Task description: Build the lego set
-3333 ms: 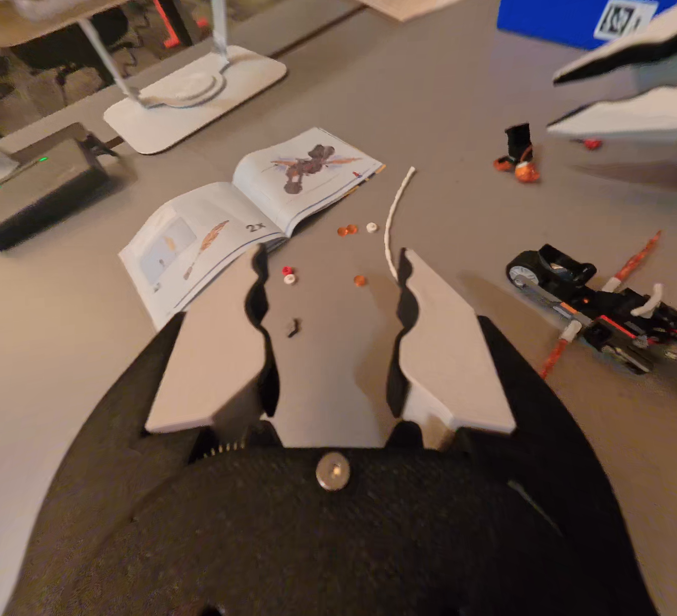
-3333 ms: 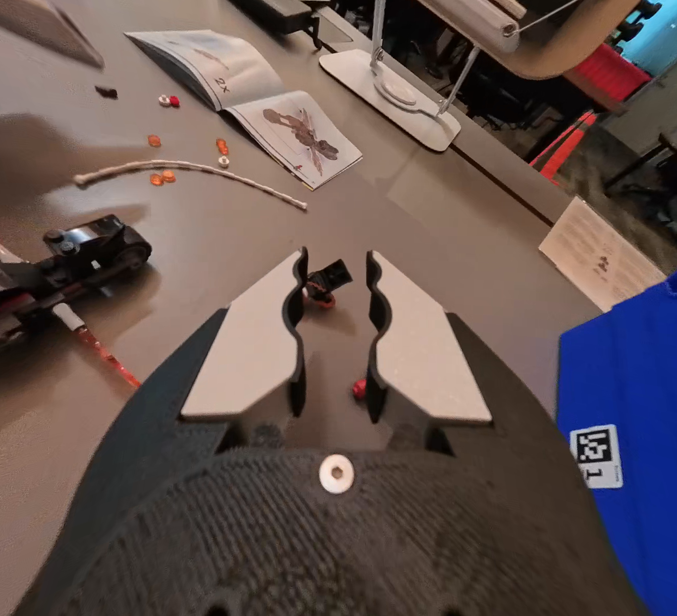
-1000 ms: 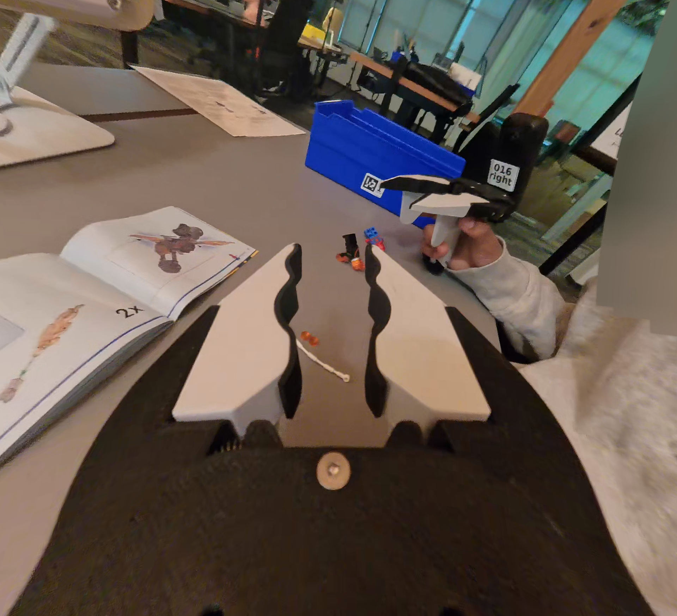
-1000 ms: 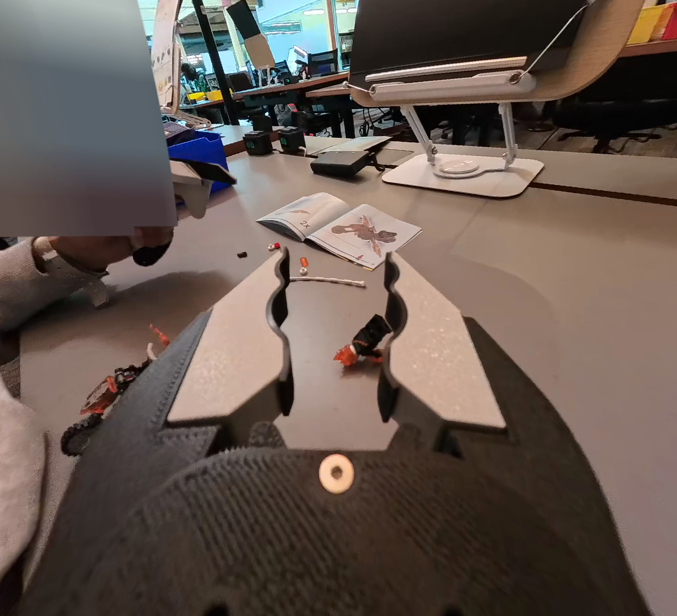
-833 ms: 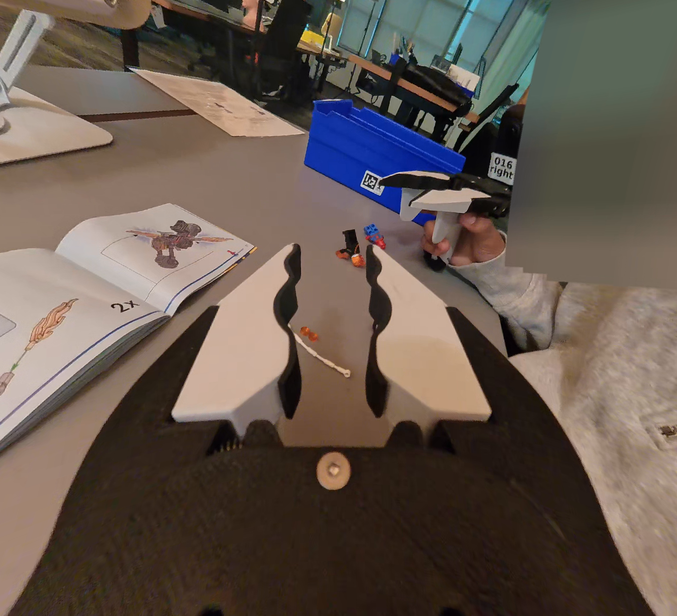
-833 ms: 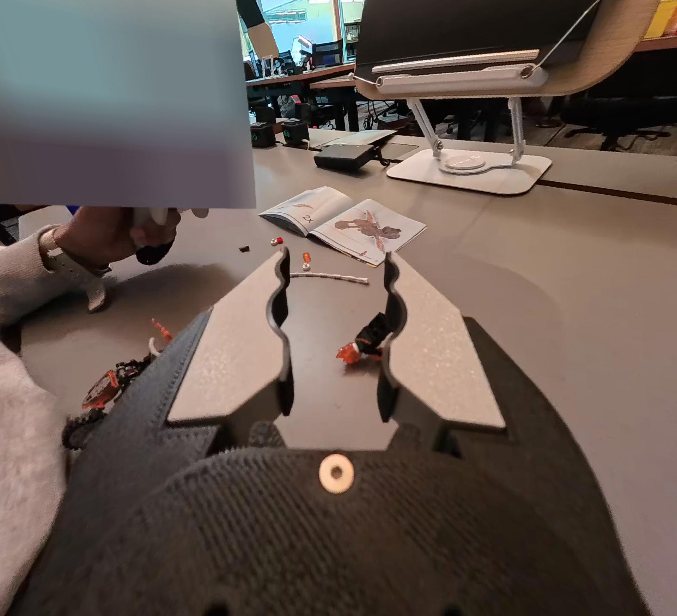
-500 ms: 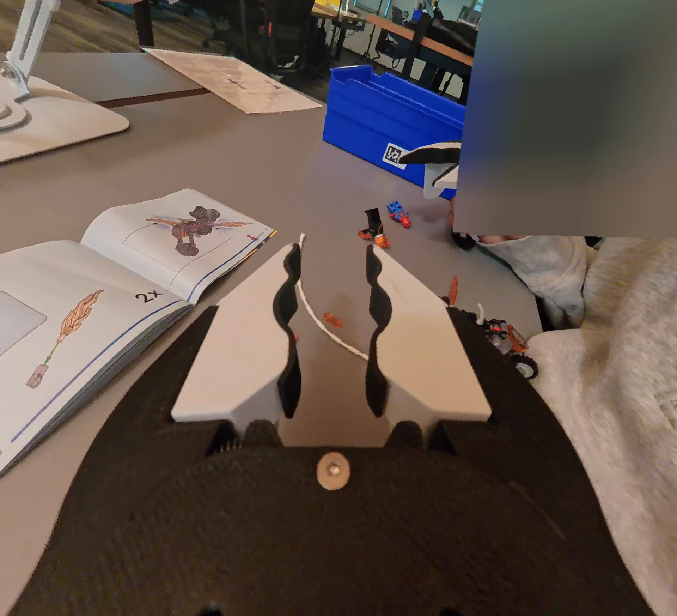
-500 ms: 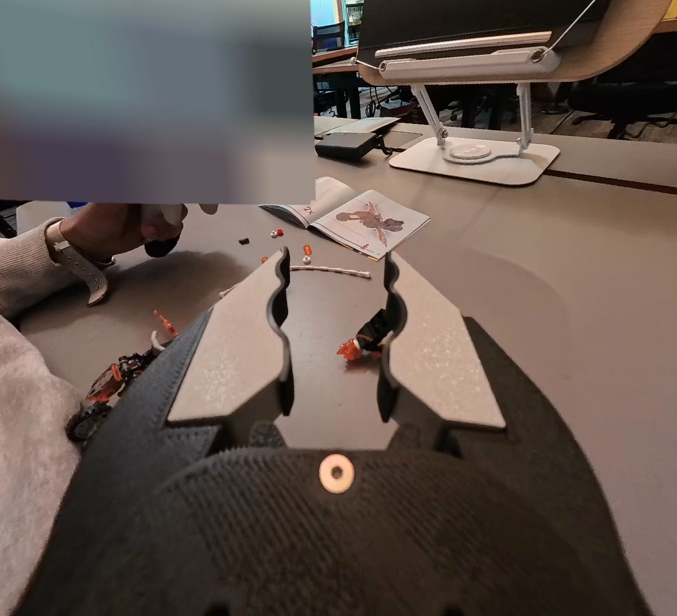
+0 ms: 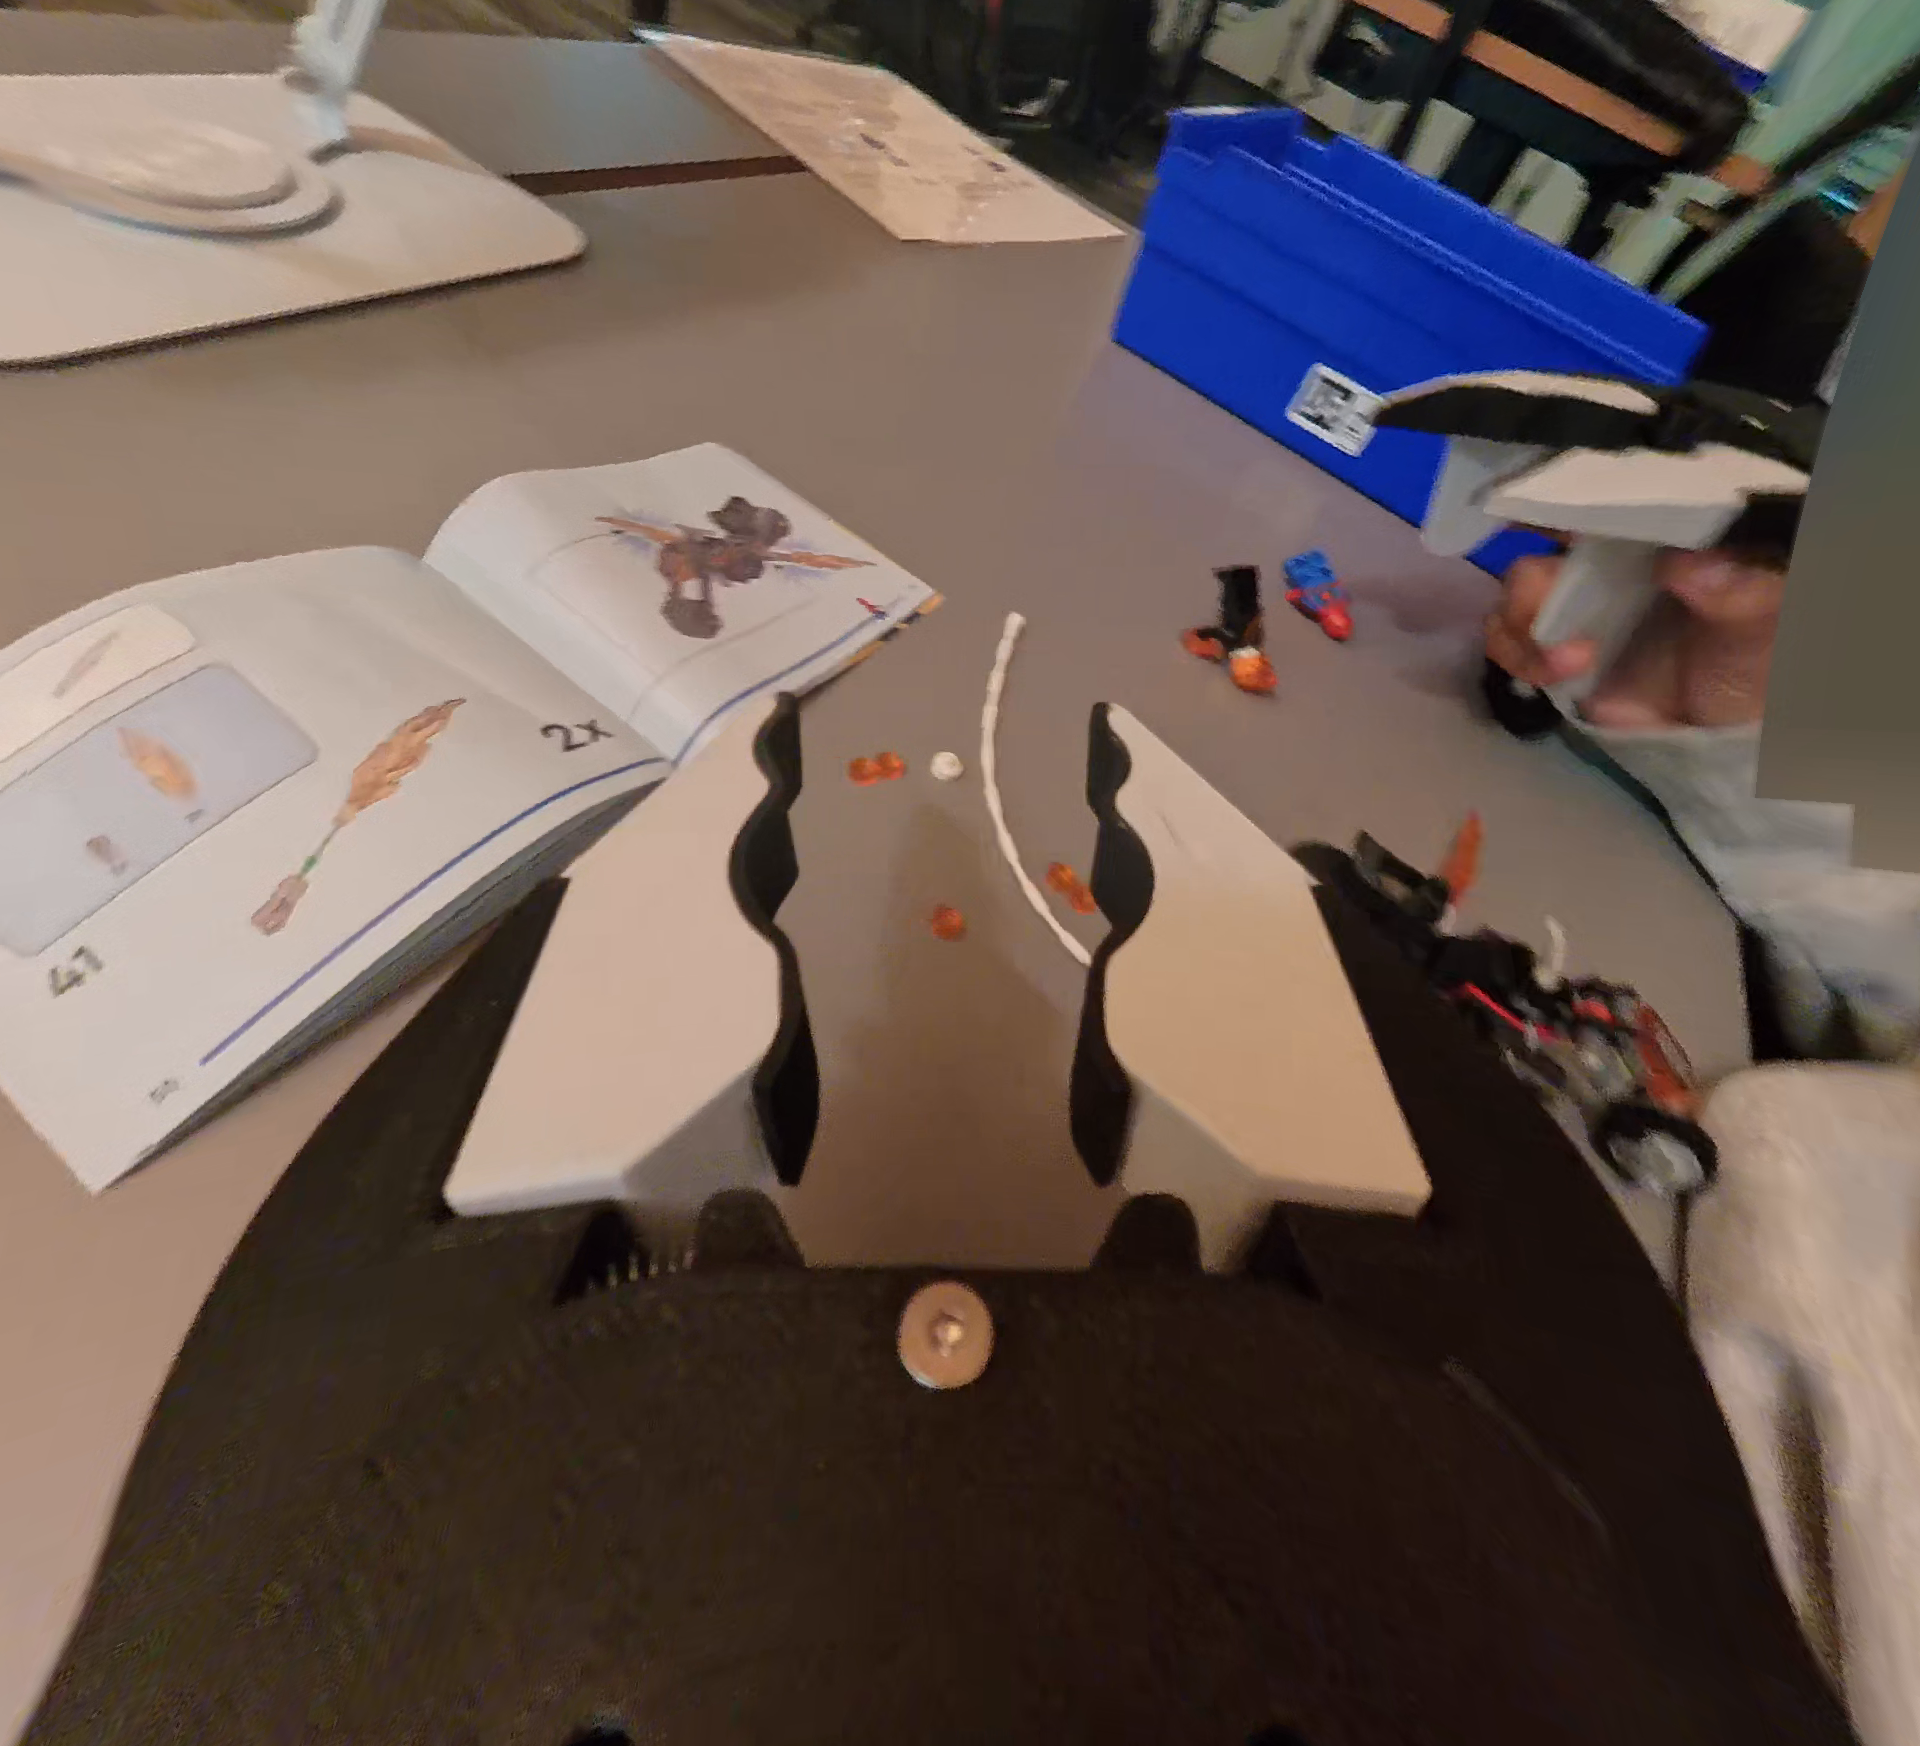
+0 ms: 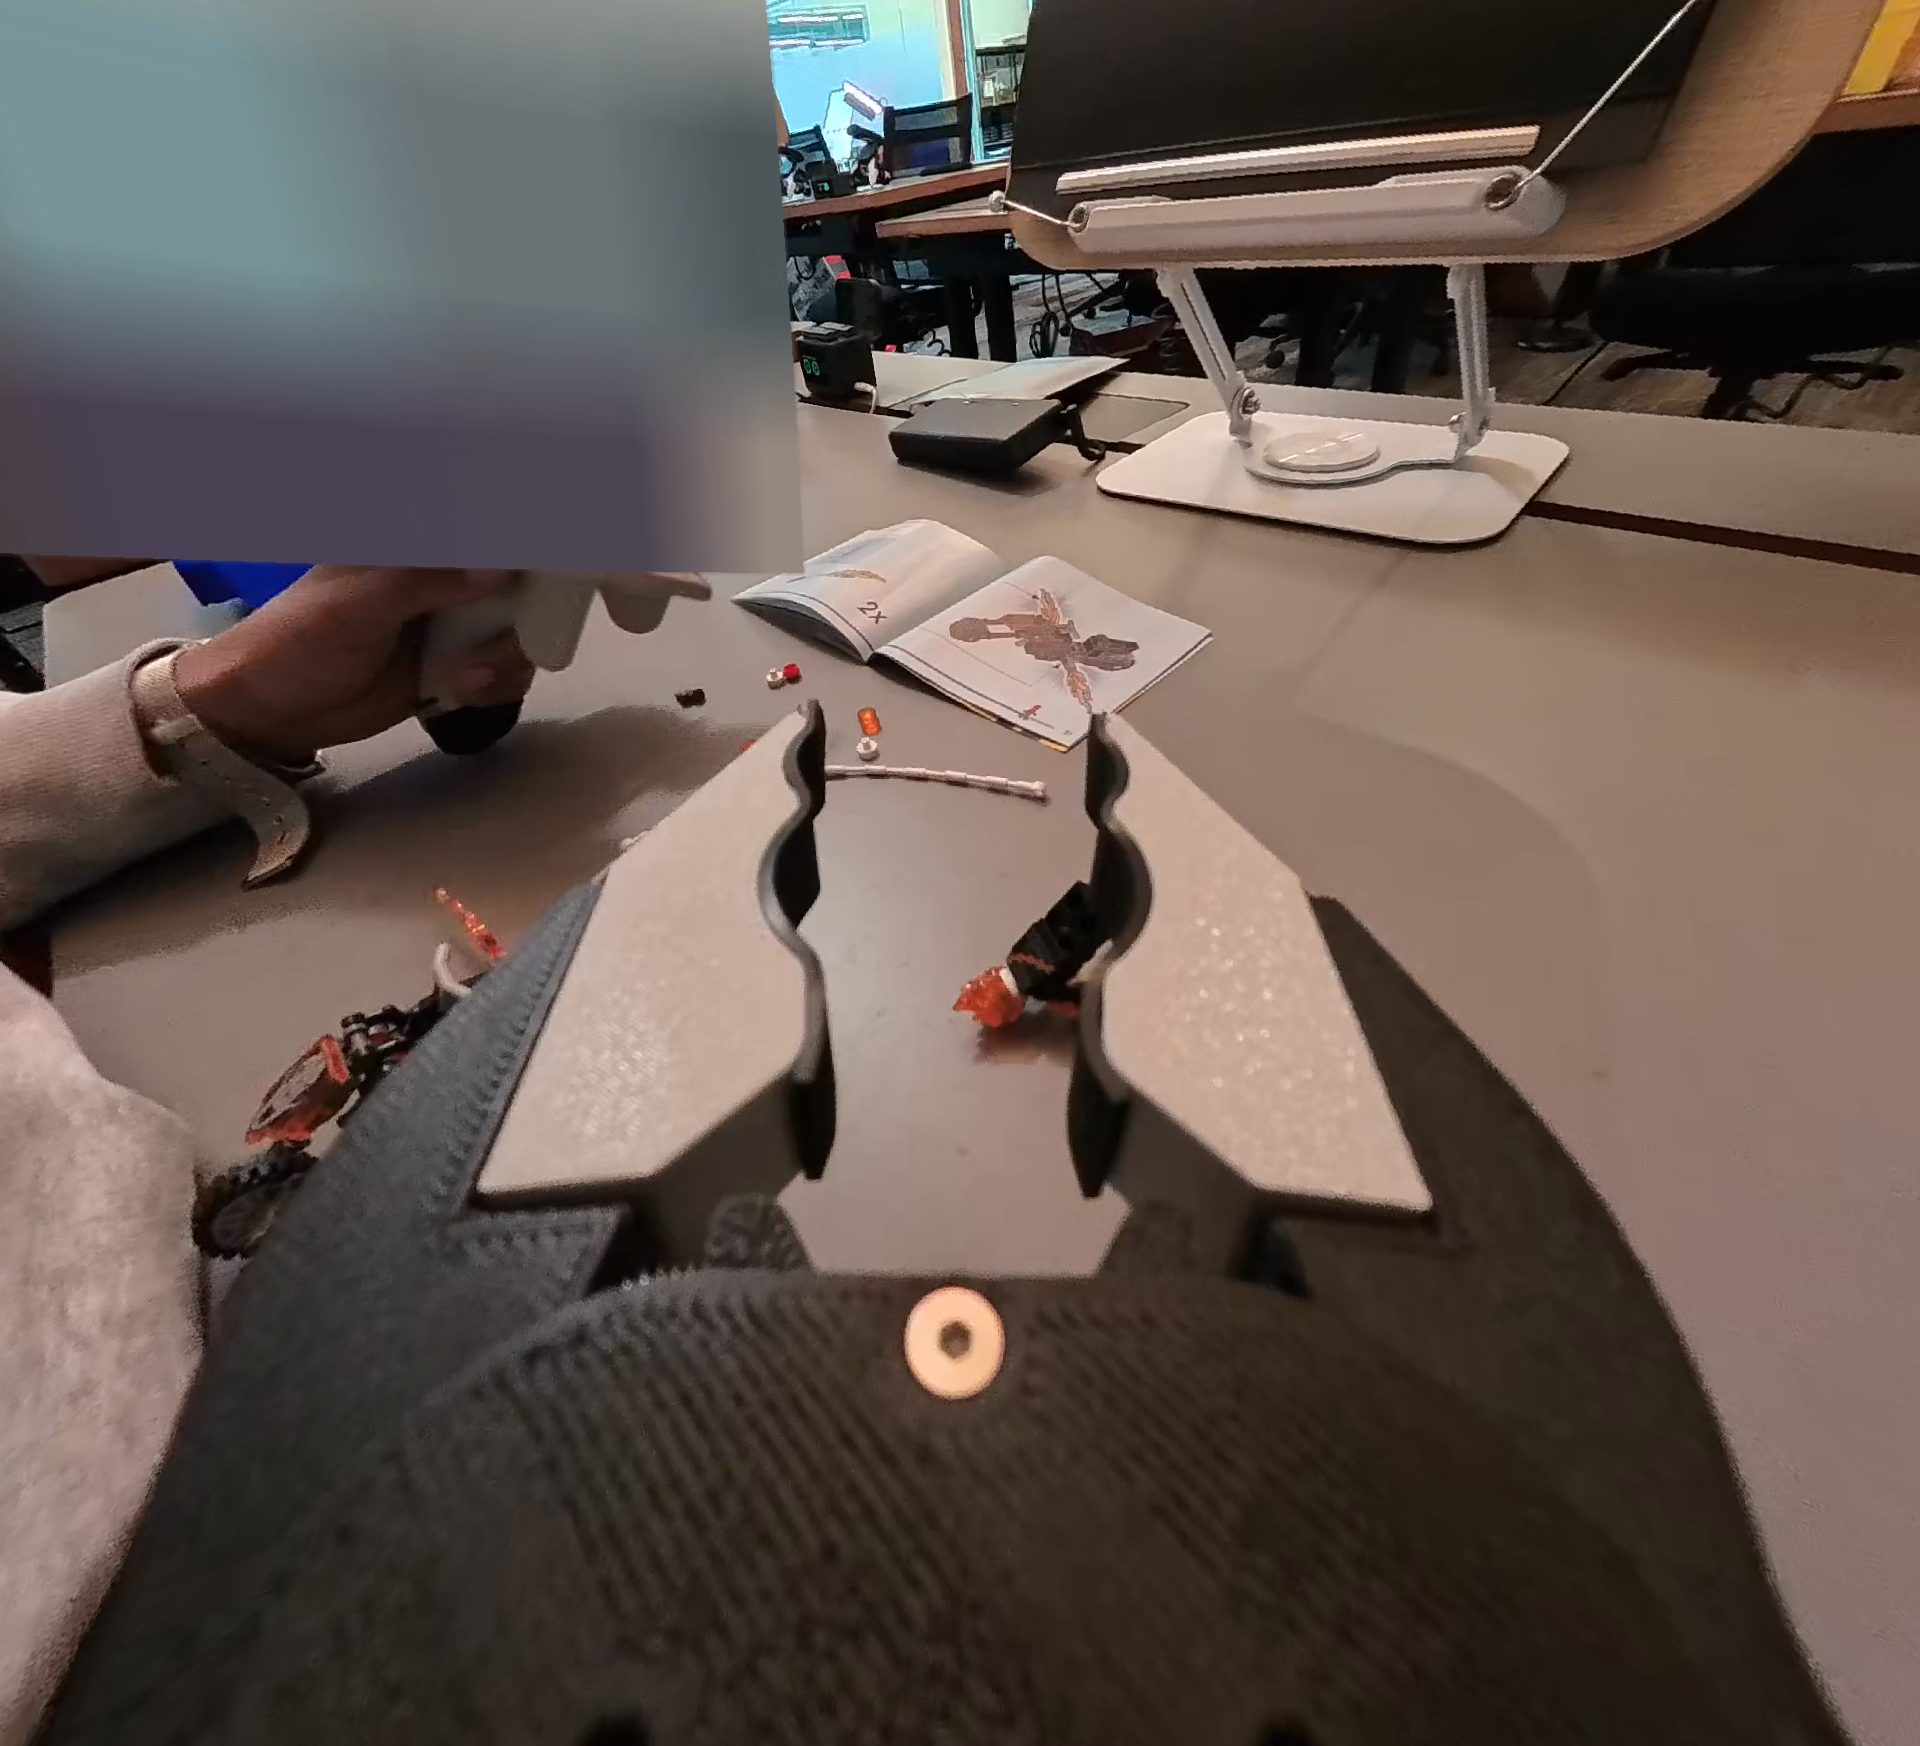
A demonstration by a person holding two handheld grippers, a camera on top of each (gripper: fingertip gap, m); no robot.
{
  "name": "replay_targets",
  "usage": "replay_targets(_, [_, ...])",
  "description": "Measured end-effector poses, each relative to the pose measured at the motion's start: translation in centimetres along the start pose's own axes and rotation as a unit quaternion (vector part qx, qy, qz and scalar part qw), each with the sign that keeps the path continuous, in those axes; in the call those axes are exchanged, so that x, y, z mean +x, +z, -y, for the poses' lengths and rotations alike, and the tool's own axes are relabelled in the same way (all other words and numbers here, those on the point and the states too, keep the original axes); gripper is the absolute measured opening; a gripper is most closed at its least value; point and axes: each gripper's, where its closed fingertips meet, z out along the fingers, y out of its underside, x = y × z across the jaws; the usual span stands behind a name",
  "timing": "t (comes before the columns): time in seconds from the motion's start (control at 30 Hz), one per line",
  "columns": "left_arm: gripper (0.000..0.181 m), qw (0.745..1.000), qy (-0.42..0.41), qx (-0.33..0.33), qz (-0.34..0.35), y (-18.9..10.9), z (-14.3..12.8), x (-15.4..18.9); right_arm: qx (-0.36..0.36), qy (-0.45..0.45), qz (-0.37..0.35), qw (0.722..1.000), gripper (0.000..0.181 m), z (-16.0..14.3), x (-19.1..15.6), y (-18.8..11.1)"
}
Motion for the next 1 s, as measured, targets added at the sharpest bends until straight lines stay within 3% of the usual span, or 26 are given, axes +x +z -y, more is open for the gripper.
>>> replay_targets(0.13, [0.079, 0.995, -0.035, -0.028, 0.092, 2.0, 0.2, -2.2, 0.006, 0.003, 0.002, 1.000, 0.049, 0.2, 0.0, -0.1])
replay_targets(0.23, [0.098, 0.980, 0.040, -0.078, 0.181, 3.9, 0.7, -3.8, 0.011, 0.002, 0.008, 1.000, 0.049, 0.3, -0.3, -0.4])
replay_targets(0.3, [0.099, 0.963, 0.086, -0.099, 0.235, 4.9, 1.6, -4.9, 0.018, 0.004, 0.014, 1.000, 0.048, 0.4, -0.6, -0.6])
replay_targets(0.4, [0.099, 0.963, 0.075, -0.117, 0.231, 7.3, 2.0, -5.4, 0.037, 0.010, 0.022, 0.999, 0.048, 0.8, -0.8, -1.2])
replay_targets(0.57, [0.109, 0.953, 0.035, -0.164, 0.251, 9.3, 0.2, -7.9, 0.063, 0.034, 0.034, 0.997, 0.049, 1.4, -0.7, -1.9])
replay_targets(0.7, [0.107, 0.947, 0.026, -0.200, 0.251, 9.8, -1.9, -8.4, 0.069, 0.040, 0.039, 0.996, 0.050, 1.5, -0.8, -2.0])
replay_targets(1.0, [0.061, 0.951, 0.000, -0.184, 0.249, 9.0, -1.3, -9.6, 0.063, 0.039, 0.038, 0.997, 0.049, 1.4, -0.8, -1.8])
